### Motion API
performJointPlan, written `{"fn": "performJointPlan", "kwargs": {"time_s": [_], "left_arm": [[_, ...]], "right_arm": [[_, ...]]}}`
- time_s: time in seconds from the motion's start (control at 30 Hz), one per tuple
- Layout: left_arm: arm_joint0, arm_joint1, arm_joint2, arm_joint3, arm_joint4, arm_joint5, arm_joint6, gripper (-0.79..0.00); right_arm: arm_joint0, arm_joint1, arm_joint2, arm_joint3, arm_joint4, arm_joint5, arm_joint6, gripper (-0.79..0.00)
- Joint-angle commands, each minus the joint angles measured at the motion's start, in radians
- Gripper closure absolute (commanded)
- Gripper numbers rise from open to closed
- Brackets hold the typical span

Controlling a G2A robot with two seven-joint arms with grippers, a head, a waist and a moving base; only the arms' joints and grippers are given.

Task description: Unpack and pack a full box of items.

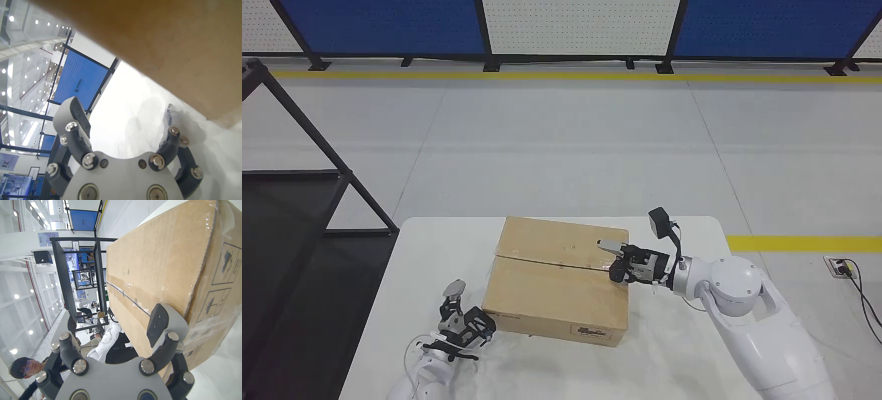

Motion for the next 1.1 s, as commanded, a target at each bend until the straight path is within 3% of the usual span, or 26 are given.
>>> {"fn": "performJointPlan", "kwargs": {"time_s": [0.0,0.07,0.27,0.43,1.07], "left_arm": [[0.004,-0.002,-0.002,0.001,0.002,0.005,0.003,-0.369],[0.010,-0.003,-0.008,0.000,0.003,0.009,0.006,-0.299],[0.041,-0.003,-0.042,-0.012,-0.018,0.035,0.027,-0.277],[0.072,-0.001,-0.075,-0.035,-0.035,0.054,0.050,-0.332],[0.119,-0.012,-0.155,-0.117,-0.094,0.126,0.066,-0.339]], "right_arm": [[0.000,0.000,0.000,0.000,0.000,0.000,0.000,-0.785],[0.000,0.000,0.000,0.000,0.000,0.000,0.000,-0.785],[0.000,0.000,0.000,0.000,0.000,0.000,0.000,-0.785],[0.000,0.000,0.000,0.000,0.000,0.000,0.000,-0.785],[0.000,0.000,0.000,0.000,0.000,0.000,0.000,-0.785]]}}
